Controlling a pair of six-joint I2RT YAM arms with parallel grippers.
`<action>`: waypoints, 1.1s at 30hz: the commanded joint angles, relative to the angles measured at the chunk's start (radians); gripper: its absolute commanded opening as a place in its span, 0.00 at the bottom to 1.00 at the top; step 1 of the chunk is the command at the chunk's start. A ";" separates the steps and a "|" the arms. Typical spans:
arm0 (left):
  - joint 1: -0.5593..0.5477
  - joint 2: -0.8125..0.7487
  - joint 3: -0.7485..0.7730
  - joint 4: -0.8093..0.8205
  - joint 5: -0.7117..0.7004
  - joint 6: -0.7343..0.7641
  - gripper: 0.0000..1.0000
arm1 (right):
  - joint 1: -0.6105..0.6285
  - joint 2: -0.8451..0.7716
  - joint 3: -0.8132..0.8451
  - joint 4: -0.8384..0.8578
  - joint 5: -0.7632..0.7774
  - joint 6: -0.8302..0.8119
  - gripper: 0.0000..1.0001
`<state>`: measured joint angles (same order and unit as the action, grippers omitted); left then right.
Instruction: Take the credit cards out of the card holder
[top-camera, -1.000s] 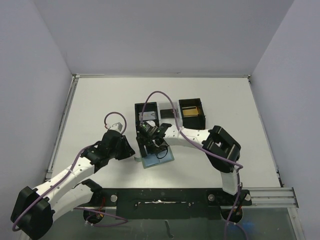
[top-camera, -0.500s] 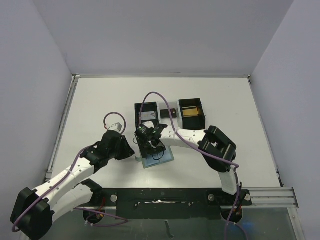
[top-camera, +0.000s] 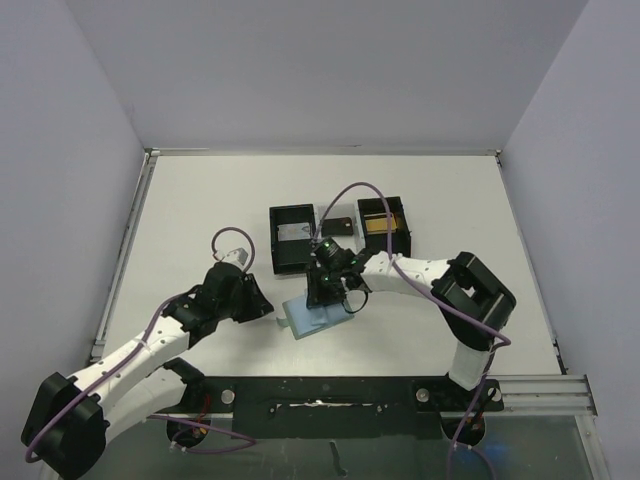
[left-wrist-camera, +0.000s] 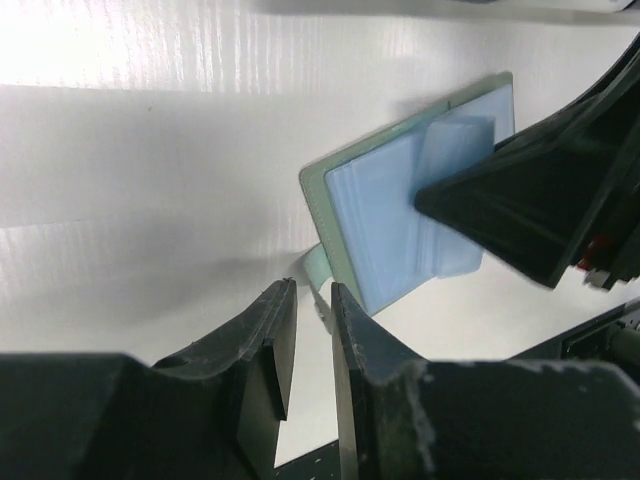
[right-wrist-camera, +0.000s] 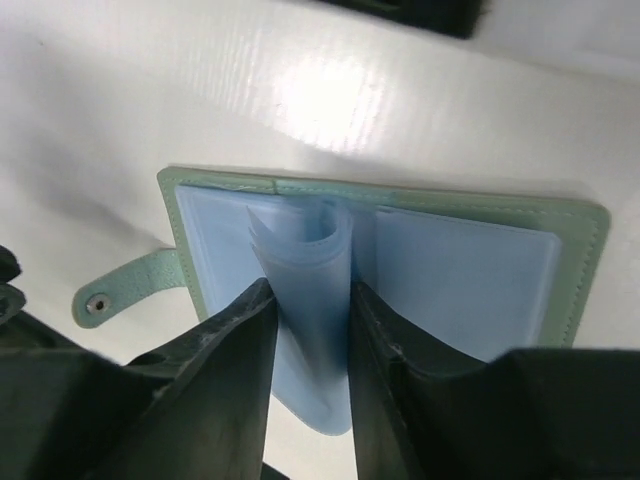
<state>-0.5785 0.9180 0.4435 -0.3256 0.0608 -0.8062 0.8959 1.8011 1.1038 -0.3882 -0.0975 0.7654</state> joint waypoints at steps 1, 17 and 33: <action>0.008 0.013 0.003 0.097 0.058 0.008 0.20 | -0.060 -0.086 -0.073 0.215 -0.169 0.045 0.29; 0.011 -0.032 0.017 0.047 -0.014 -0.006 0.24 | 0.111 0.135 0.224 -0.212 0.226 -0.052 0.73; 0.016 -0.082 0.026 0.002 -0.062 -0.007 0.25 | 0.185 0.249 0.294 -0.319 0.344 -0.052 0.58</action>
<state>-0.5674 0.8505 0.4362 -0.3267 0.0151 -0.8089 1.0782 2.0010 1.4132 -0.6319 0.2176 0.7105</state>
